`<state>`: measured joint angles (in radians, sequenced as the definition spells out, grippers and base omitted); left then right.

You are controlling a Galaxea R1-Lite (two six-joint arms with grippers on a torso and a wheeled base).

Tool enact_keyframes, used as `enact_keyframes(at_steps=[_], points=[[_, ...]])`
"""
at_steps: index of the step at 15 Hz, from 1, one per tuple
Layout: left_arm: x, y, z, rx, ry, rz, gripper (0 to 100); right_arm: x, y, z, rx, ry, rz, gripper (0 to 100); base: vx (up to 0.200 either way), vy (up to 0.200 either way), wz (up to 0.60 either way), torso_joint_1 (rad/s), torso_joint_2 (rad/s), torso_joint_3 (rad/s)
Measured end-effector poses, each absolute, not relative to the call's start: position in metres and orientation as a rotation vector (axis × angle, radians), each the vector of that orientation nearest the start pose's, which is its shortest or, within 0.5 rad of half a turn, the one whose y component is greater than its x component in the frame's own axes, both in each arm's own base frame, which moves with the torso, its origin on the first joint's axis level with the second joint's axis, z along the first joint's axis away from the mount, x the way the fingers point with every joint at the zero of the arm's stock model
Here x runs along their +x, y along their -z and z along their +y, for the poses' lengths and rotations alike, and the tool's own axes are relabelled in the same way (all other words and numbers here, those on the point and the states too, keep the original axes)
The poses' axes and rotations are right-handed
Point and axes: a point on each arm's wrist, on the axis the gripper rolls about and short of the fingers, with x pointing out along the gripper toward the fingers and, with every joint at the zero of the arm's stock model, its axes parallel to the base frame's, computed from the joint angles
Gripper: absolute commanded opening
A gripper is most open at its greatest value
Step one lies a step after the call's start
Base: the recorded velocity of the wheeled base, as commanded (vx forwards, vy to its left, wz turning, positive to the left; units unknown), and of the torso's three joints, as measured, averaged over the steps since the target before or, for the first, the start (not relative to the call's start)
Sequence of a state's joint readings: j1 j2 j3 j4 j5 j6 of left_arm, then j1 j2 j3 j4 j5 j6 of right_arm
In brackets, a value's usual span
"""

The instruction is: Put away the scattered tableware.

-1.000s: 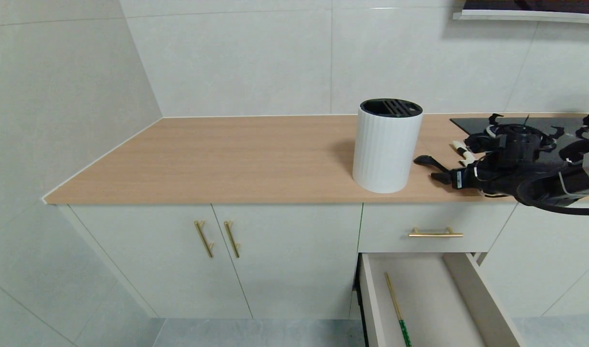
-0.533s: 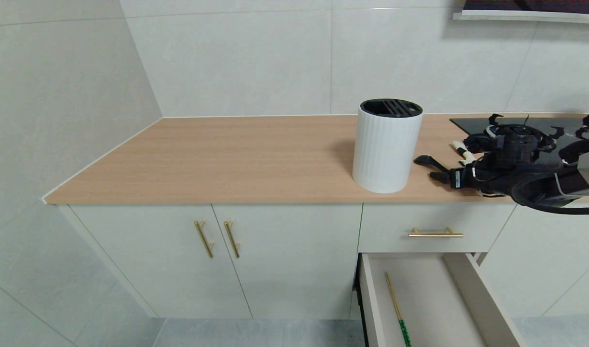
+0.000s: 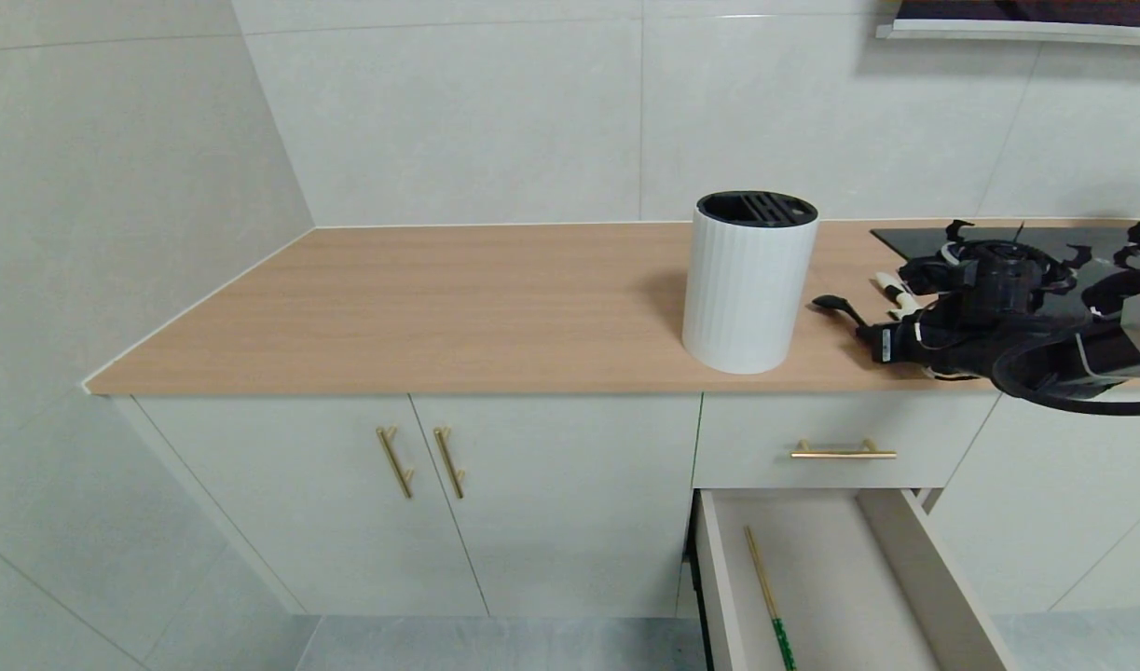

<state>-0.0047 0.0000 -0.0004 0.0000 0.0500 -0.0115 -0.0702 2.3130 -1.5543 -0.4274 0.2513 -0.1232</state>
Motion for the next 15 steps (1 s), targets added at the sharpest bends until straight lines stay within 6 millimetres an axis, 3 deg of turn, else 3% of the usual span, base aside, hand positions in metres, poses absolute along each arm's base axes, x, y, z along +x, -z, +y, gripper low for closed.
enact_keyframes(at_steps=[5, 9, 11, 15], points=[[-0.023, -0.075, 0.001, -0.012, -0.045, 0.000, 100, 0.468, -0.133, -0.025, -0.004, -0.196, 0.369, 0, 0.000, 0.000, 0.00, 0.000, 0.00, 0.000], [-0.023, -0.076, 0.001, -0.012, -0.045, -0.001, 100, 0.445, -0.161, -0.016, 0.058, -0.188, 0.448, 0, 0.000, 0.000, 0.00, 0.000, 0.00, 0.000], [-0.023, -0.075, 0.001, -0.012, -0.045, 0.000, 100, 0.422, -0.180, -0.005, 0.086, -0.180, 0.487, 0, 0.000, 0.000, 0.00, 0.000, 0.00, 0.000], [-0.023, -0.075, 0.001, -0.011, -0.045, 0.000, 100, 0.349, -0.202, 0.023, 0.118, -0.192, 0.573, 0, 0.000, 0.000, 0.00, 0.000, 0.00, 0.000]])
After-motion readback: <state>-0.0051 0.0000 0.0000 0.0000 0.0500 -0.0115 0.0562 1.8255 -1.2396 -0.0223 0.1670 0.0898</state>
